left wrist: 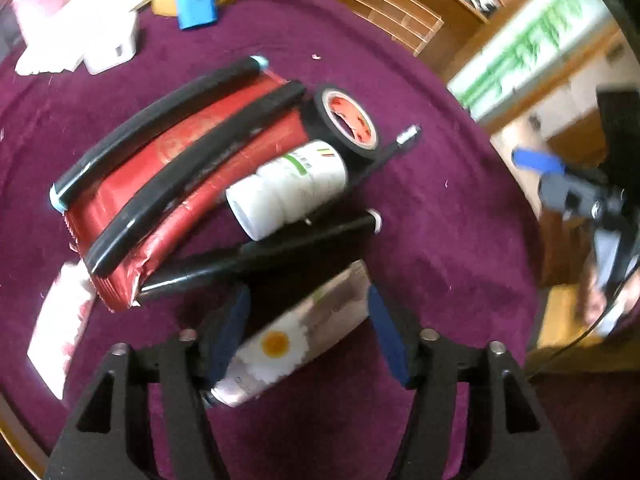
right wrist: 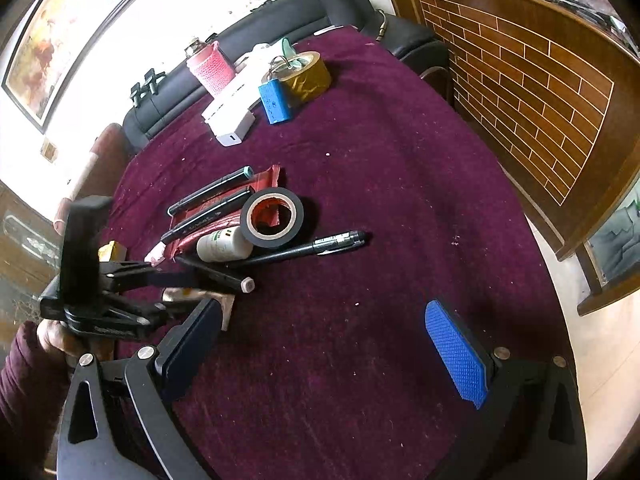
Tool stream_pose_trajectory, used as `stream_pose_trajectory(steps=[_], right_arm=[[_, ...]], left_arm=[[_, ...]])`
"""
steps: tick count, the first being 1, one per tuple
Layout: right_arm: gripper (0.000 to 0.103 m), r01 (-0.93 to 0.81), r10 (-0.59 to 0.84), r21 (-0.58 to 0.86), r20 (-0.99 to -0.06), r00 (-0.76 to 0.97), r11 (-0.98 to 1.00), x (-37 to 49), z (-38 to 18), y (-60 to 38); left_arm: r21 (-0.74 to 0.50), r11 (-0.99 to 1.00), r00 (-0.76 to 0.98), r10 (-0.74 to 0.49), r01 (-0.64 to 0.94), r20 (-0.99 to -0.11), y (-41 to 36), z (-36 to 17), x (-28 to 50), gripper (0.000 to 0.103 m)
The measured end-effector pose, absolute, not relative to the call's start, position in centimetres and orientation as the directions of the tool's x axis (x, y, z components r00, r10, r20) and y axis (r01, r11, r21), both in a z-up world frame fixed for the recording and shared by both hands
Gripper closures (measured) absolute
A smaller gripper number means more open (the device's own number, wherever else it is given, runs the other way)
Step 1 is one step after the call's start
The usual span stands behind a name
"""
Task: Organize objects
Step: 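Grasp the floral-printed tube with the left tool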
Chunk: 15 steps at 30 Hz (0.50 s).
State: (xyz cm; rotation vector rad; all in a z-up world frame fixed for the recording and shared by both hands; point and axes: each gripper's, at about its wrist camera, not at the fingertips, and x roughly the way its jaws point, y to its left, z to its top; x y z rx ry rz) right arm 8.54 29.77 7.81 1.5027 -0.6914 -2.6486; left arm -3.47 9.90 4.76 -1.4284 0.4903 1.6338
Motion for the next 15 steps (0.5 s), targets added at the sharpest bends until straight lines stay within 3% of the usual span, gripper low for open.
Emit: stream_pose_trajectory(steps=[7, 10, 12, 15], right_arm=[[0.003, -0.2, -0.235, 0.392, -0.811, -0.536, -0.898, 8.7, 7.6, 29.6], [0.003, -0.187, -0.24, 0.39, -0.811, -0.533, -0.902, 8.5, 7.6, 29.1], [0.003, -0.177, -0.247, 0.389, -0.813, -0.527, -0.904, 8.1, 7.6, 28.6], [0.003, -0.146, -0.267, 0.391, -0.814, -0.516, -0.909, 7.5, 7.7, 27.7]], left_arm=[[-0.095, -0.473, -0.015, 0.223, -0.876, -0.975, 10.0, 4.8, -0.1, 0.044], [-0.01, -0.506, -0.103, 0.194, -0.863, -0.975, 10.0, 4.9, 1.6, 0.063], [-0.052, -0.576, -0.096, 0.224, -0.816, -0.97, 9.3, 5.2, 1.8, 0.073], [-0.079, -0.65, -0.116, 0.252, -0.756, -0.961, 7.6, 5.7, 1.9, 0.078]])
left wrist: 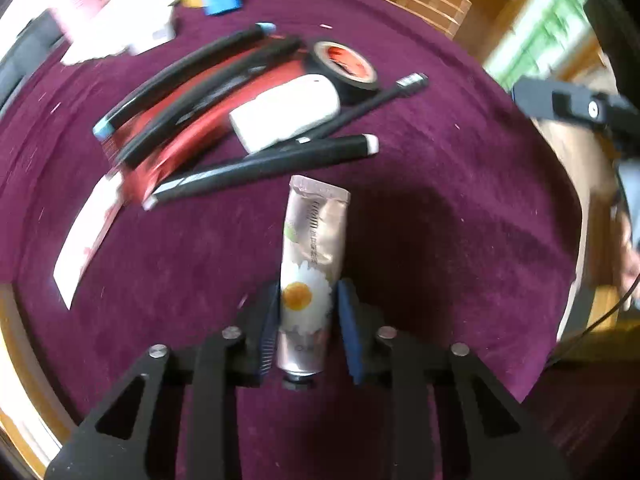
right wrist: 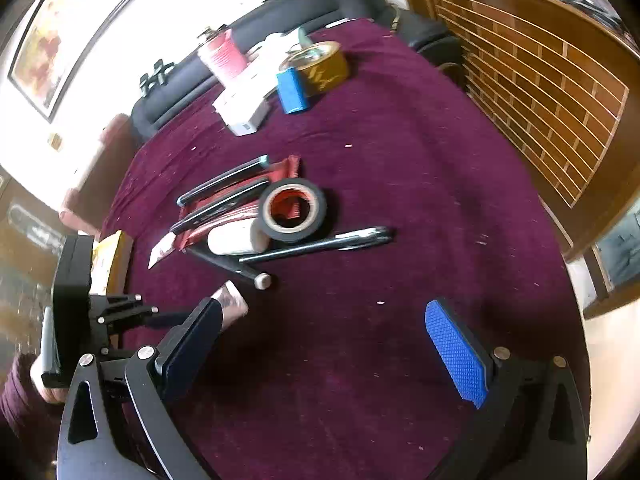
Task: Organize objects
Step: 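Grasp the floral-printed tube with the left tool, then lift the floral tube with the left tool while the right tool grasps a white-capped black marker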
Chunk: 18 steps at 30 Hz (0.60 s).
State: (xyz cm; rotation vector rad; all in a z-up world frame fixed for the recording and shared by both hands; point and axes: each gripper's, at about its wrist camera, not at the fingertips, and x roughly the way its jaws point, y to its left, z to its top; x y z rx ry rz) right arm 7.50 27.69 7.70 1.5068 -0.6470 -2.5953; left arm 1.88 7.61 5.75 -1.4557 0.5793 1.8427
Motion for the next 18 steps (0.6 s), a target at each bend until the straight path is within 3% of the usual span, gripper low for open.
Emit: stream_pose_trajectory(steps=[6, 10, 15, 18], right_arm=[[0.003, 0.059, -0.339, 0.35, -0.831, -0.441, -0.935, 4.5, 8.2, 22.0], [0.003, 0.305, -0.295, 0.171, -0.853, -0.43, -0.937, 2.2, 8.7, 15.3], [0.004, 0.526, -0.263, 0.018, -0.88, -0.395, -0.85, -0.2, 7.5, 8.3], [0.017, 0.558, -0.188, -0.048, -0.915, -0.358, -0.828, -2.1, 5.3, 6.5]], left_arm=[[-0.225, -0.785, -0.15, 0.373, -0.577, -0.916, 0.7, 8.0, 2.1, 0.082], [-0.274, -0.843, -0.217, 0.408, -0.463, -0.887, -4.1, 8.3, 4.5, 0.091], [-0.332, -0.862, -0.247, 0.442, -0.383, -0.862, -5.2, 7.3, 5.2, 0.091], [-0.377, -0.855, -0.242, 0.474, -0.356, -0.847, -6.7, 7.0, 5.2, 0.091]])
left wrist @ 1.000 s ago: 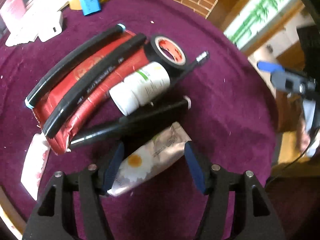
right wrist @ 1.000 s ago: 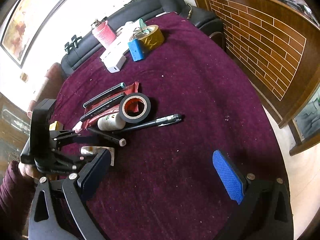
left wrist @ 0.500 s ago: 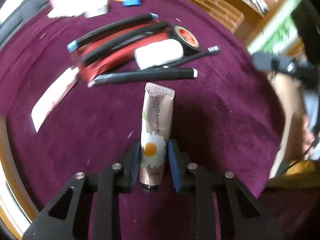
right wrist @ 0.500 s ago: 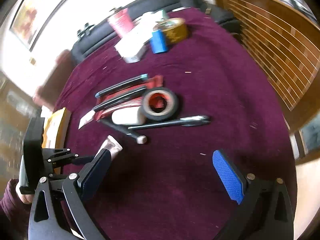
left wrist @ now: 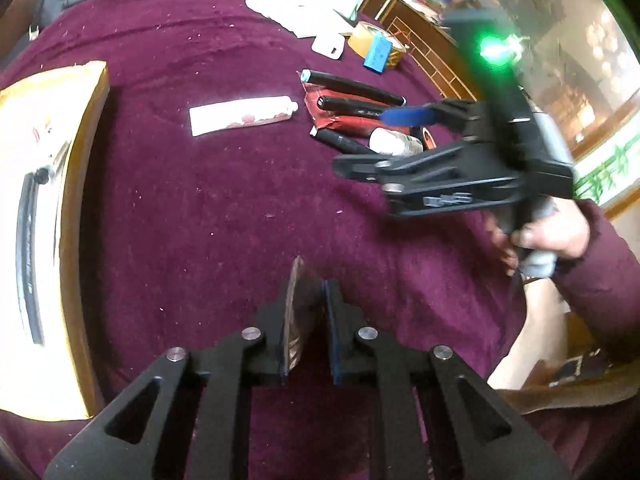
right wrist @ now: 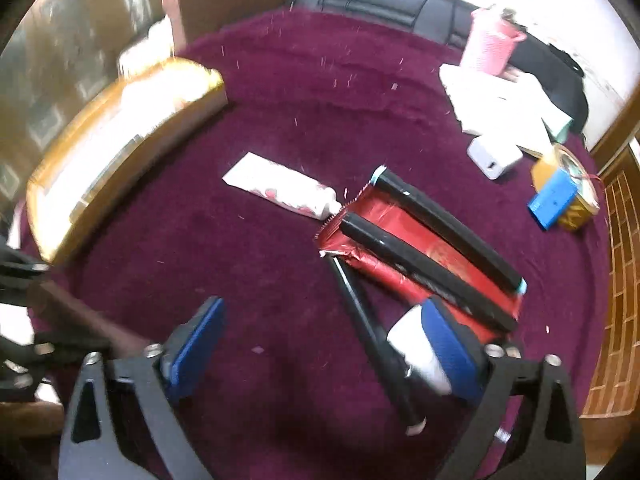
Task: Organize objects
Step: 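Lift the floral tube with the left tool while the right tool grasps a white-capped black marker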
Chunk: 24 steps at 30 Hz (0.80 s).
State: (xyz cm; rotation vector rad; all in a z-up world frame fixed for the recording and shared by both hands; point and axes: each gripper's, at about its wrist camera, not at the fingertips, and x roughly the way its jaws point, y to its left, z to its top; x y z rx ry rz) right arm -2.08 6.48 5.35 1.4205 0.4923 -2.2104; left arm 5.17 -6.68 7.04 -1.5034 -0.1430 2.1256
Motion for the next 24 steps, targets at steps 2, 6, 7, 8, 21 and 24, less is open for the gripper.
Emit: stream_pose_trajectory(steps=[2, 6, 7, 8, 21, 24], right_arm=[[0.032, 0.562, -0.142, -0.062, -0.94, -0.312, -0.825, -3.1, 3.6, 6.3], [0.05, 0.525, -0.141, -0.003, -0.962, -0.235, -0.851, -3.8, 2.2, 7.2], [0.052, 0.511, -0.153, 0.02, -0.963, -0.221, -0.859, -3.9, 2.1, 7.4], [0.057, 0.497, -0.154, 0.026, -0.964, -0.218, -0.867, -3.8, 2.2, 7.7], [0.061, 0.339, -0.227, 0.158, -0.958, -0.175, -0.927, -0.9, 2.2, 10.6], [0.071, 0.308, -0.231, 0.163, -0.952, -0.199, -0.937, -0.2, 2.1, 11.5]], left_arm=[[-0.389, -0.856, -0.25, 0.482, -0.341, -0.84, -6.7, 6.7, 4.5, 0.09], [-0.417, -0.849, -0.26, 0.504, -0.324, -0.824, -7.0, 6.0, 2.8, 0.088], [-0.415, -0.85, -0.263, 0.502, -0.323, -0.824, -6.9, 5.8, 2.4, 0.087], [-0.412, -0.851, -0.262, 0.5, -0.325, -0.826, -6.6, 5.5, 1.9, 0.087], [-0.321, -0.876, -0.267, 0.426, -0.361, -0.864, -1.4, 3.1, -1.4, 0.074], [-0.228, -0.889, -0.328, 0.37, -0.398, -0.869, 0.0, 3.2, -0.9, 0.074]])
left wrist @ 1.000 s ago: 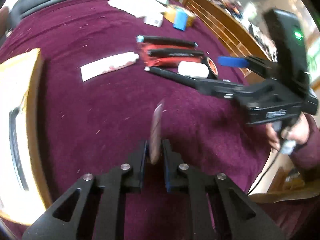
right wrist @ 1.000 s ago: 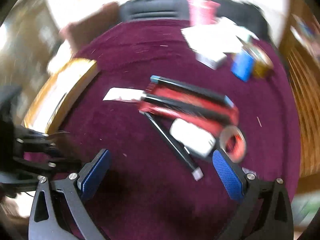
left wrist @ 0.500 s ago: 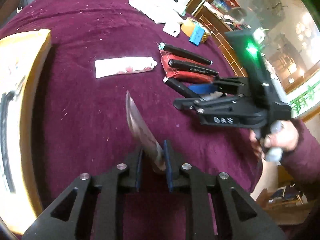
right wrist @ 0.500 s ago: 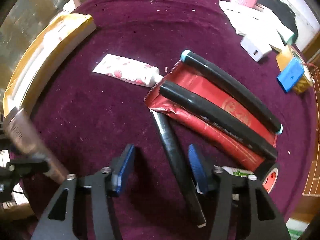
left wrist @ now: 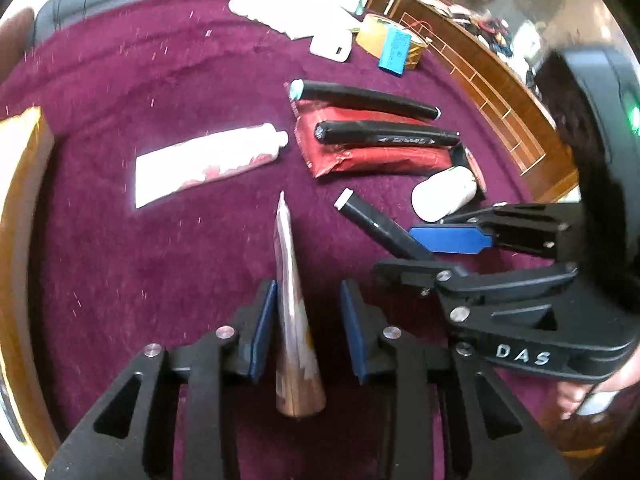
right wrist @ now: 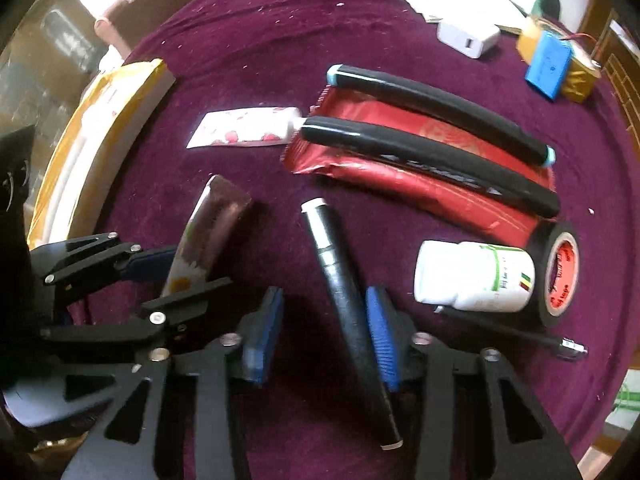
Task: Organize objects
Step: 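Lift the floral tube with the left tool while the right tool grasps a white-capped black marker, then lower the floral tube and marker into the tray and open both tools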
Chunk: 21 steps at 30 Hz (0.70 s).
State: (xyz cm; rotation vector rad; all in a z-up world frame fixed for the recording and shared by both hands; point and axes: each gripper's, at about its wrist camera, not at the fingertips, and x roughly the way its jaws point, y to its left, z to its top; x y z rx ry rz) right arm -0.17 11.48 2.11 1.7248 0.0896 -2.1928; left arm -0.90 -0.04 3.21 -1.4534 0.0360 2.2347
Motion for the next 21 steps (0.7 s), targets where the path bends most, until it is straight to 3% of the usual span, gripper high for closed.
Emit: stream_pose_trajectory(steps=[2, 3, 6, 8, 15, 21], right_arm=[[0.071, 0.304, -0.248, 0.176, -0.944, -0.216, -0.936, 0.0, 2.2, 12.1], [0.071, 0.308, -0.261, 0.188, -0.941, -0.217, -0.933, 0.2, 2.5, 12.2], [0.076, 0.286, -0.26, 0.196, -0.943, -0.207, -0.938, 0.0, 2.7, 12.6], [0.088, 0.252, -0.306, 0.257, -0.934, -0.183, -0.933, -0.6, 2.9, 13.1], [0.089, 0.139, -0.503, 0.486, -0.852, -0.146, -0.863, 0.1, 2.7, 14.7], [0.089, 0.093, -0.664, 0.658, -0.733, -0.146, -0.747, 0.2, 3.9, 13.5]], left_arm=[[-0.196, -0.89, -0.336, 0.348, -0.412, -0.875, 0.1, 3.2, -0.7, 0.08], [-0.216, -0.889, -0.318, 0.358, -0.404, -0.878, -0.2, 3.2, -0.9, 0.094], [-0.323, -0.878, -0.277, 0.429, -0.354, -0.86, -2.1, 3.5, -1.1, 0.094], [-0.359, -0.87, -0.291, 0.459, -0.337, -0.839, -3.5, 4.5, -0.7, 0.094], [-0.477, -0.845, -0.376, 0.535, -0.244, -0.756, -9.7, 8.4, 1.7, 0.094], [-0.511, -0.847, -0.438, 0.52, -0.149, -0.734, -15.7, 10.2, 2.9, 0.094]])
